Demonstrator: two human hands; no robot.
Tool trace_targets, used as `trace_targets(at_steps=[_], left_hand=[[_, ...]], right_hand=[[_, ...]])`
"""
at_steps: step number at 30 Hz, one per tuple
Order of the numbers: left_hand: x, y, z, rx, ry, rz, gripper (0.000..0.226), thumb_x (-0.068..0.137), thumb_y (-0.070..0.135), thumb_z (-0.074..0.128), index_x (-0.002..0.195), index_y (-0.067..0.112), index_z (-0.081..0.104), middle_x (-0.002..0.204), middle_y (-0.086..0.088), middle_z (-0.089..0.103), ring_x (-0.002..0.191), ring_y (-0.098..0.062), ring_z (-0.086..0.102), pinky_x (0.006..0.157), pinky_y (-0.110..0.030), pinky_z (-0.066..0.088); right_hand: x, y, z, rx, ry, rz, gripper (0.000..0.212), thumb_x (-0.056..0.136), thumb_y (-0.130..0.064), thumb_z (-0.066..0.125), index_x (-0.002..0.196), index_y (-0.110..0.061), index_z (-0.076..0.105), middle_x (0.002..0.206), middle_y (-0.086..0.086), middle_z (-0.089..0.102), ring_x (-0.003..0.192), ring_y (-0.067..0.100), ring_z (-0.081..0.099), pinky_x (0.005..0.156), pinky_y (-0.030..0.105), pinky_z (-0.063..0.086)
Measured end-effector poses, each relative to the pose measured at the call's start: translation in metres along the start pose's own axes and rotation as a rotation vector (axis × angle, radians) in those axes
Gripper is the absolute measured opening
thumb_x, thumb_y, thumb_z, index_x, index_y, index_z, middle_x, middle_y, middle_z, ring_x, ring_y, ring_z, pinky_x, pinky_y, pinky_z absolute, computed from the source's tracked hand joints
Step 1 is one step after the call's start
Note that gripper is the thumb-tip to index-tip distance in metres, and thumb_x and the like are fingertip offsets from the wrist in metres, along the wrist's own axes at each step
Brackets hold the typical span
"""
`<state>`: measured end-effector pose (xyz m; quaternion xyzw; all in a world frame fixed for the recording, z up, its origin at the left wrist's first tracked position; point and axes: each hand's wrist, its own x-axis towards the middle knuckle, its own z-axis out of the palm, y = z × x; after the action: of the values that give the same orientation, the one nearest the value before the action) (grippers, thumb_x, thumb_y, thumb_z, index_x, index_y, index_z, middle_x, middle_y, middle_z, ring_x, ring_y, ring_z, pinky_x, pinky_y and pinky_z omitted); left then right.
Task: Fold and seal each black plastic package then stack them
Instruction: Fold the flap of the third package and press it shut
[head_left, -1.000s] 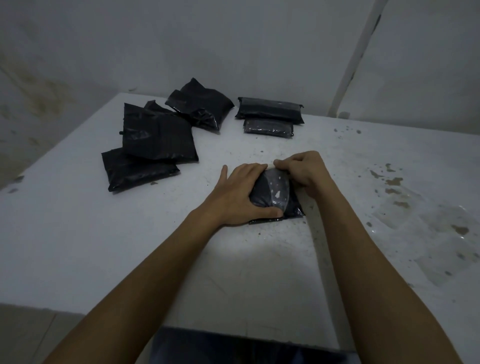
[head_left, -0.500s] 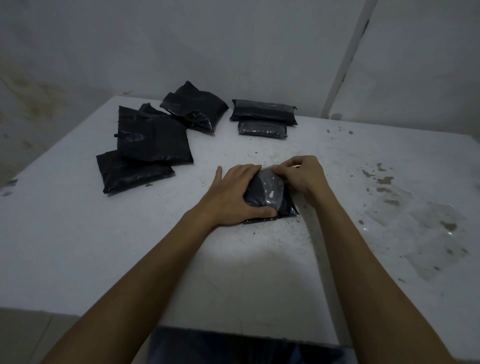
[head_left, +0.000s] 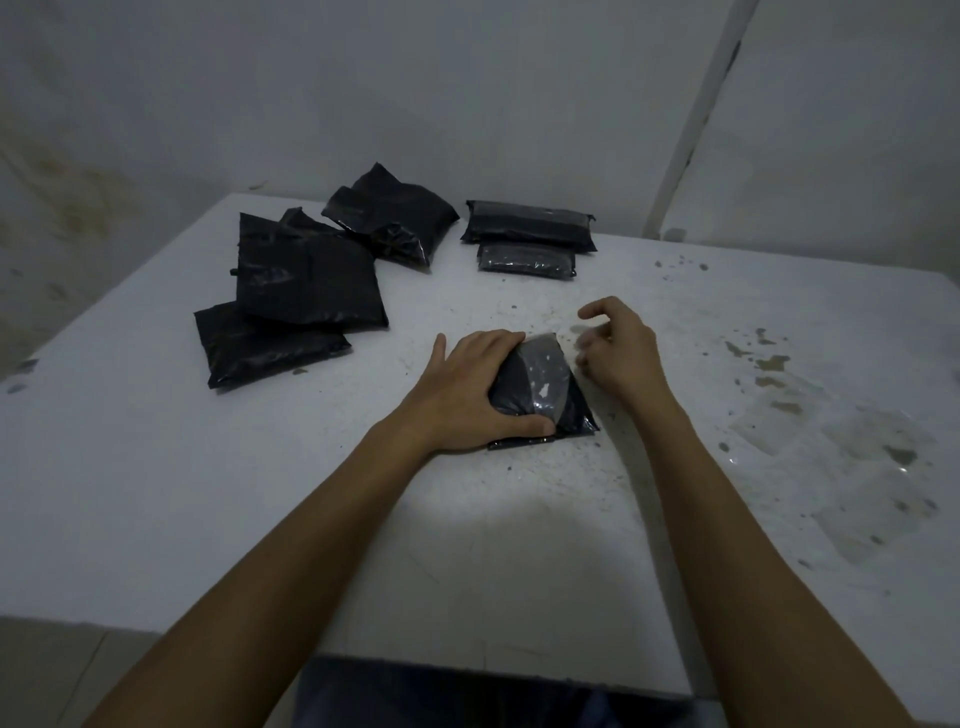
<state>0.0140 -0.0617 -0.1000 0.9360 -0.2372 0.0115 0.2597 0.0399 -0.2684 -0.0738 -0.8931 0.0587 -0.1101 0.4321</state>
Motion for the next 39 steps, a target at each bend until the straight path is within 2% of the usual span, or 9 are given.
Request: trace_targets(at_steps=[2, 4, 6, 9, 14, 21, 27, 31, 39], left_hand=[[0.001, 0.0, 0.0, -0.002, -0.001, 0.0, 0.11, 0.072, 0.086, 0.061, 0.158, 0.027, 0.026, 0.161, 0.006, 0.033, 0.147, -0.015, 0.03, 0.126, -0.061, 0.005], [0.001, -0.001, 0.001, -0.002, 0.002, 0.001, 0.111, 0.071, 0.088, 0.06, 0.158, 0.028, 0.026, 0.16, 0.007, 0.033, 0.147, -0.015, 0.03, 0.126, -0.062, 0.005], [0.001, -0.001, 0.001, -0.005, 0.003, 0.0, 0.114, 0.068, 0.092, 0.055, 0.158, 0.028, 0.026, 0.16, 0.007, 0.034, 0.147, -0.015, 0.031, 0.126, -0.062, 0.006], [0.001, 0.0, 0.001, 0.001, 0.001, -0.002, 0.117, 0.064, 0.094, 0.05, 0.158, 0.028, 0.027, 0.16, 0.007, 0.034, 0.146, -0.014, 0.031, 0.126, -0.061, 0.007], [0.0, 0.0, 0.0, -0.006, 0.0, -0.001, 0.116, 0.065, 0.093, 0.053, 0.158, 0.029, 0.028, 0.16, 0.008, 0.034, 0.146, -0.014, 0.031, 0.125, -0.062, 0.009], [0.0, 0.0, 0.0, -0.005, -0.001, 0.001, 0.115, 0.065, 0.093, 0.052, 0.158, 0.028, 0.029, 0.16, 0.008, 0.035, 0.145, -0.013, 0.032, 0.125, -0.061, 0.008], [-0.001, 0.0, -0.001, 0.0, -0.001, 0.002, 0.115, 0.067, 0.093, 0.052, 0.158, 0.027, 0.028, 0.161, 0.006, 0.034, 0.145, -0.015, 0.034, 0.125, -0.062, 0.01], [-0.001, 0.0, -0.002, -0.004, -0.012, -0.002, 0.116, 0.067, 0.094, 0.052, 0.159, 0.028, 0.027, 0.162, 0.006, 0.033, 0.147, -0.015, 0.031, 0.125, -0.061, 0.008], [0.0, 0.001, -0.002, 0.004, -0.021, -0.016, 0.118, 0.063, 0.095, 0.05, 0.158, 0.029, 0.027, 0.162, 0.006, 0.034, 0.146, -0.016, 0.033, 0.125, -0.061, 0.01]], right_hand=[[-0.005, -0.002, -0.004, 0.09, -0.033, 0.021, 0.027, 0.095, 0.004, 0.049, 0.108, -0.017, 0.061, 0.103, 0.016, 0.067, 0.08, 0.024, 0.066, 0.073, 0.039, 0.058], [-0.012, -0.007, -0.006, 0.141, -0.067, 0.03, 0.008, 0.099, -0.02, 0.059, 0.106, -0.019, 0.063, 0.096, 0.013, 0.07, 0.078, 0.021, 0.068, 0.071, 0.037, 0.058], [-0.019, -0.012, -0.008, 0.087, -0.142, 0.028, 0.025, 0.09, -0.04, 0.074, 0.105, -0.022, 0.065, 0.089, 0.006, 0.069, 0.08, 0.017, 0.067, 0.07, 0.032, 0.056], [-0.024, -0.013, -0.014, 0.08, -0.239, 0.049, 0.031, 0.082, -0.025, 0.084, 0.107, -0.022, 0.066, 0.082, 0.002, 0.067, 0.075, 0.014, 0.063, 0.069, 0.03, 0.054], [-0.027, -0.002, -0.031, 0.214, -0.389, 0.14, 0.031, 0.081, 0.001, 0.075, 0.107, -0.014, 0.067, 0.077, 0.004, 0.069, 0.079, 0.027, 0.064, 0.078, 0.044, 0.056], [-0.035, -0.013, -0.024, 0.175, -0.301, 0.243, 0.036, 0.078, -0.034, 0.086, 0.104, -0.018, 0.067, 0.091, 0.006, 0.068, 0.072, 0.018, 0.064, 0.064, 0.032, 0.052], [-0.042, -0.023, -0.032, 0.063, -0.418, 0.223, 0.044, 0.08, -0.008, 0.077, 0.118, -0.02, 0.058, 0.097, 0.005, 0.067, 0.082, 0.02, 0.064, 0.068, 0.032, 0.05], [-0.045, -0.013, -0.044, 0.11, -0.481, 0.218, 0.054, 0.078, 0.01, 0.071, 0.123, -0.017, 0.057, 0.096, 0.009, 0.065, 0.082, 0.021, 0.063, 0.084, 0.045, 0.057], [-0.05, -0.014, -0.042, 0.075, -0.425, 0.15, 0.043, 0.083, 0.009, 0.063, 0.117, -0.018, 0.061, 0.094, 0.004, 0.065, 0.08, 0.018, 0.063, 0.079, 0.039, 0.057]])
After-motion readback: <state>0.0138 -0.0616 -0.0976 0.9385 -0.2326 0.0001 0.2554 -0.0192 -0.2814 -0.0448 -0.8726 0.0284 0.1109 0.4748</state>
